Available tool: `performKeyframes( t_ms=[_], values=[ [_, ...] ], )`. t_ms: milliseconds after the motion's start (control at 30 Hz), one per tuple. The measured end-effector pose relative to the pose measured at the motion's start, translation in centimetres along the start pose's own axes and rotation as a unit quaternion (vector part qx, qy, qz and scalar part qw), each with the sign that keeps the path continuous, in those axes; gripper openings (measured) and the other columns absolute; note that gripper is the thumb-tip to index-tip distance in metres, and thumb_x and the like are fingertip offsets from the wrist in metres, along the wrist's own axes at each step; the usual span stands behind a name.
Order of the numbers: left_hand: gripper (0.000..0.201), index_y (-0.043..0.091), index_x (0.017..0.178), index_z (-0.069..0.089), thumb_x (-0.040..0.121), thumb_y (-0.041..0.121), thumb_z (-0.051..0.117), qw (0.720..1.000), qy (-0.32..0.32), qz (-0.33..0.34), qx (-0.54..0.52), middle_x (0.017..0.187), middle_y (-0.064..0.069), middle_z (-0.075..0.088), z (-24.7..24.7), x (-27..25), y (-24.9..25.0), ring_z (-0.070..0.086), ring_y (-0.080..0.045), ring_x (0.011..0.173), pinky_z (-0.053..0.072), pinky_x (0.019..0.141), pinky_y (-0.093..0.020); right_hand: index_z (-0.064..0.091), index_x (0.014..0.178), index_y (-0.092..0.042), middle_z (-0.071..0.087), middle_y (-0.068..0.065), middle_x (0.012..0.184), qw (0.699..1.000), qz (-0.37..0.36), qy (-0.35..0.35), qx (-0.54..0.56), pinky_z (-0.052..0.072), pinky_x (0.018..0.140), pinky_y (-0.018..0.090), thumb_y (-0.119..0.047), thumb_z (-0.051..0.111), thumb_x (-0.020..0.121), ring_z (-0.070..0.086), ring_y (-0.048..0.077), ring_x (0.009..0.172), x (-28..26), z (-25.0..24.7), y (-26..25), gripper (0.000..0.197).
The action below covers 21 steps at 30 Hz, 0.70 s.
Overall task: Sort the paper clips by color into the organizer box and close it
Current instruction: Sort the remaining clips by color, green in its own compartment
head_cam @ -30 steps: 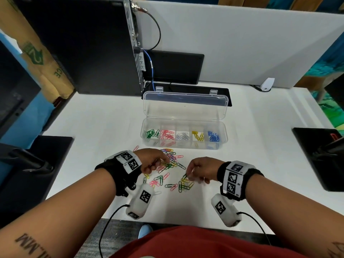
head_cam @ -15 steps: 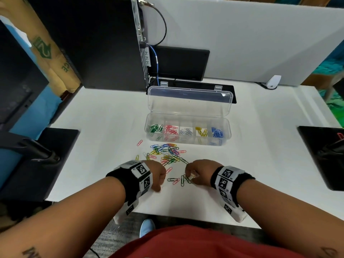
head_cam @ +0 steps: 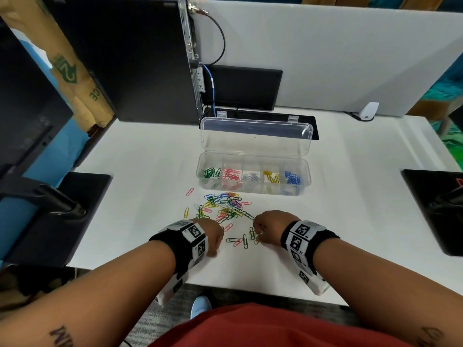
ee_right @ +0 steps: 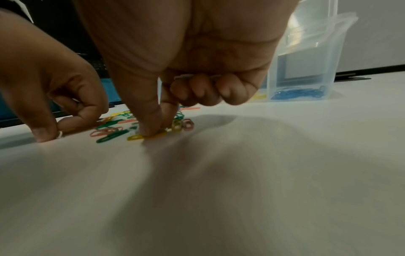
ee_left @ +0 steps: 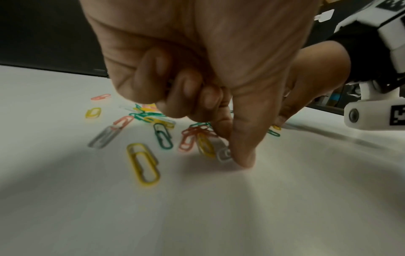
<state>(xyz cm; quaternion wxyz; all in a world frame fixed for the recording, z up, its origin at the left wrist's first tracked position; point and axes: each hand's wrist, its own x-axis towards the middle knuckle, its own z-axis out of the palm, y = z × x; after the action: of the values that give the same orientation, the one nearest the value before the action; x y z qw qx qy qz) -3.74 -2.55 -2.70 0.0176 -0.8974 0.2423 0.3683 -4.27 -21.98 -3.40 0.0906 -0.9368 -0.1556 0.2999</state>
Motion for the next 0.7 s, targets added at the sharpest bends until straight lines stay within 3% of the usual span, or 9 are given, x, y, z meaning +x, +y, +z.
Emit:
performKeyframes(
  t_ms=[67, 167, 267, 367, 500, 633, 700],
  values=[
    [0.007, 0.026, 0.08, 0.058, 0.08, 0.023, 0.065, 1.0, 0.011, -0.001, -0.02, 0.081, 0.007, 0.057, 0.2, 0.1, -0.2, 0.053, -0.011, 0.08, 0.038, 0.06, -0.018, 0.044, 0.069, -0.027, 0.052, -0.004, 0.087, 1.0, 0.007, -0.007, -0.01, 0.036, 0.071, 0.026, -0.022, 0.055, 0.085, 0.049, 0.018, 0.085, 0.2, 0.0, -0.1, 0.02],
    [0.019, 0.024, 0.065, 0.053, 0.079, 0.023, 0.065, 0.997, 0.032, -0.02, -0.074, 0.078, 0.009, 0.057, 0.3, 0.2, -0.7, 0.054, -0.01, 0.08, 0.042, 0.069, -0.019, 0.038, 0.06, -0.026, 0.052, -0.006, 0.081, 1.0, 0.018, -0.004, -0.007, 0.038, 0.069, 0.025, -0.018, 0.052, 0.082, 0.048, 0.017, 0.081, 0.4, -0.1, -0.2, 0.028],
    [0.026, 0.026, 0.061, 0.05, 0.078, 0.025, 0.07, 0.985, 0.052, -0.038, -0.162, 0.069, 0.013, 0.054, -0.2, 0.0, -1.4, 0.053, -0.006, 0.07, 0.04, 0.06, -0.015, 0.038, 0.058, -0.024, 0.05, -0.006, 0.073, 1.0, 0.025, -0.01, 0.014, 0.038, 0.063, 0.024, -0.016, 0.054, 0.079, 0.048, 0.018, 0.079, 0.4, -0.2, -0.2, 0.028],
    [0.029, 0.027, 0.058, 0.051, 0.075, 0.028, 0.075, 0.966, 0.084, -0.056, -0.237, 0.062, 0.014, 0.053, -1.1, -0.4, -2.2, 0.047, 0.001, 0.058, 0.036, 0.054, -0.013, 0.043, 0.058, -0.024, 0.055, -0.002, 0.081, 0.998, 0.037, -0.026, 0.051, 0.041, 0.07, 0.025, -0.016, 0.058, 0.079, 0.05, 0.017, 0.08, 0.3, -0.2, 0.0, 0.027],
    [0.029, 0.025, 0.058, 0.051, 0.078, 0.024, 0.073, 0.945, 0.099, -0.074, -0.304, 0.062, 0.013, 0.055, -2.0, -0.5, -3.1, 0.046, 0.0, 0.057, 0.035, 0.054, -0.015, 0.05, 0.059, -0.027, 0.055, -0.006, 0.075, 0.988, 0.052, -0.019, 0.143, 0.041, 0.074, 0.024, -0.018, 0.067, 0.077, 0.051, 0.014, 0.08, 0.1, -0.7, 0.8, 0.026],
    [0.027, 0.021, 0.061, 0.053, 0.077, 0.013, 0.074, 0.882, 0.107, -0.093, -0.449, 0.09, -0.009, 0.069, -2.3, -0.4, -4.1, 0.051, -0.016, 0.062, 0.038, 0.056, -0.021, 0.051, 0.062, -0.023, 0.059, 0.0, 0.083, 0.975, 0.064, 0.011, 0.215, 0.044, 0.079, 0.028, -0.02, 0.066, 0.079, 0.052, 0.015, 0.082, 0.0, -1.8, 1.4, 0.023],
    [0.023, 0.019, 0.068, 0.054, 0.081, 0.007, 0.07, 0.853, 0.115, -0.098, -0.499, 0.076, -0.007, 0.063, -2.4, -0.5, -4.2, 0.049, -0.01, 0.051, 0.04, 0.052, -0.018, 0.051, 0.061, -0.021, 0.061, 0.002, 0.085, 0.967, 0.072, 0.03, 0.242, 0.045, 0.077, 0.029, -0.018, 0.065, 0.078, 0.053, 0.016, 0.082, 0.1, -2.1, 1.5, 0.023]
  ],
)
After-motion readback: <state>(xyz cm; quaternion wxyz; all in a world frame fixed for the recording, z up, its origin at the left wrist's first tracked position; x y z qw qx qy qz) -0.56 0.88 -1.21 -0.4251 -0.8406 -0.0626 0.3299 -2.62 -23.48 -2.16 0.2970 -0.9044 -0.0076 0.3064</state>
